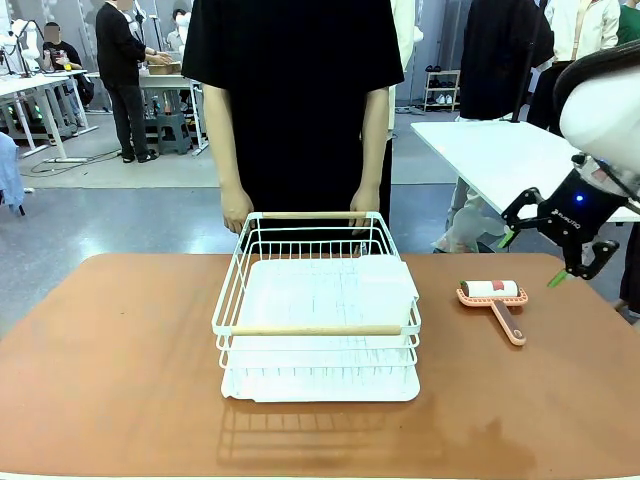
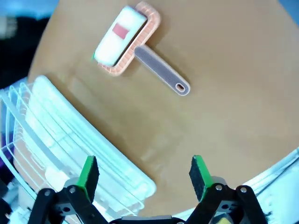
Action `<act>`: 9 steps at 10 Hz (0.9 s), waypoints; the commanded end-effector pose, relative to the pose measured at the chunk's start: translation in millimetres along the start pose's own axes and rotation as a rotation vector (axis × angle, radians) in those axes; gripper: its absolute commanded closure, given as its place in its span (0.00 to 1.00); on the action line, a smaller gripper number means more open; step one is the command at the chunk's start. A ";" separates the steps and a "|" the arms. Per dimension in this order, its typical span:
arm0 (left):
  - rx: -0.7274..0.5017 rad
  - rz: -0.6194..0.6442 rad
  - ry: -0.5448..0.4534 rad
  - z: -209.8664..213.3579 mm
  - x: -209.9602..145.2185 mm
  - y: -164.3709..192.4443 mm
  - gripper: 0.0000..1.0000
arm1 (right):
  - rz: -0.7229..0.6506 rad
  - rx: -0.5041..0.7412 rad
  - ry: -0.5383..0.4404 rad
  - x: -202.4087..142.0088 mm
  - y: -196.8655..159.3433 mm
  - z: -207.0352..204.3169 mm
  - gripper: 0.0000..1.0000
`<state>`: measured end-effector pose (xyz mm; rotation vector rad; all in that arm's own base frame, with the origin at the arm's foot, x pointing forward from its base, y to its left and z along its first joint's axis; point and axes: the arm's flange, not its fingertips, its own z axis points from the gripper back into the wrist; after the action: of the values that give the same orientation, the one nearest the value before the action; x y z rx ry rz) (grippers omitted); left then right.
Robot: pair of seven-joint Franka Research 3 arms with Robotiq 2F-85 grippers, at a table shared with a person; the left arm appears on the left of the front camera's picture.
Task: Clean the table.
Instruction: Place the Lint Roller down when the Dish drying rack is positioned in the middle of the table.
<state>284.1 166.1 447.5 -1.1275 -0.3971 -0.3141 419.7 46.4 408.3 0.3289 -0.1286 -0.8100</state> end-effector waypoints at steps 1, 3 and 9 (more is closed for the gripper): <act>-0.015 -0.017 -0.015 1.2 -1.8 -1.8 0.00 | 0.237 -0.037 -0.001 0.8 -6.2 -1.2 0.00; -0.015 -0.017 -0.015 1.2 -1.8 -1.8 0.00 | 0.434 -0.041 -0.015 -8.3 -8.7 -0.1 0.00; -0.015 -0.017 -0.015 1.2 -1.8 -1.8 0.00 | 0.569 -0.101 0.036 -20.2 -12.7 2.5 0.00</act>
<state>284.1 166.1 447.5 -1.1276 -0.3970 -0.3141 398.2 59.6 410.8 0.1771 -0.1430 -0.1712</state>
